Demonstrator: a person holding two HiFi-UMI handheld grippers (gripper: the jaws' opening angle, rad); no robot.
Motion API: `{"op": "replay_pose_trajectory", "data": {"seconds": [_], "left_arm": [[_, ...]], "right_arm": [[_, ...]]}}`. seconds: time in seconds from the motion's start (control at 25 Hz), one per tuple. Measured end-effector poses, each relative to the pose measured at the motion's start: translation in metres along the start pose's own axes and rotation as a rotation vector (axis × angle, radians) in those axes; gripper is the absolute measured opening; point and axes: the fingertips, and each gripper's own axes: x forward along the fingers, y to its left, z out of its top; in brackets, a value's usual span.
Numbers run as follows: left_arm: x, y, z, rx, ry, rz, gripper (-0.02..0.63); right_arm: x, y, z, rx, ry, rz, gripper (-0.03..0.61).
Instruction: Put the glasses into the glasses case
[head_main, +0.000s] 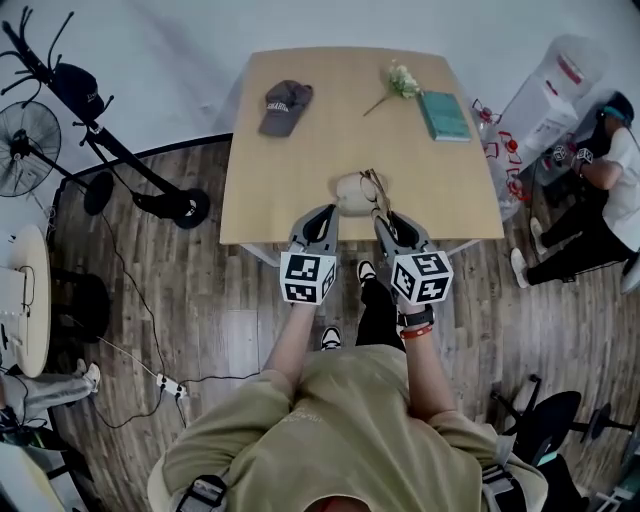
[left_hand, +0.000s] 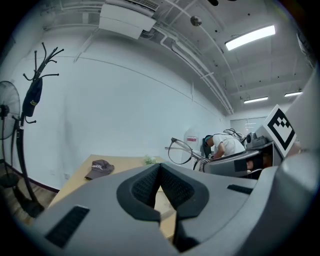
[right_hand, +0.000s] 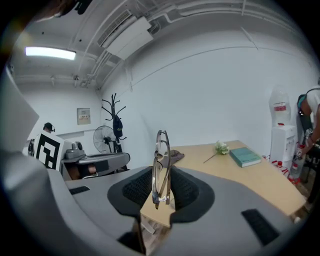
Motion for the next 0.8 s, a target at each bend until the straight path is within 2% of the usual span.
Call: {"op": "replay_pose_trajectory", "data": {"seconds": [0.16, 0.32, 0.64, 0.8], "left_arm": [[0.047, 0.023, -0.007, -0.004, 0.019, 0.045, 0.021], [0.085, 0.041, -0.017, -0.061, 0.051, 0.052, 0.021], [0.136, 0.064, -0.036, -0.025, 0.117, 0.042, 0.021], [0.158, 0.066, -0.052, -0.026, 0.155, 0.031, 0.021]], "right_arm": [[0.045, -0.032, 0.005, 0.009, 0.041, 0.094, 0.118], [0.085, -0.054, 0.003, 0.045, 0.107, 0.184, 0.118], [0.138, -0.095, -0.01, 0.064, 0.183, 0.23, 0.118], [0.152, -0.11, -0.019, 0.06, 0.244, 0.296, 0.12]]}}
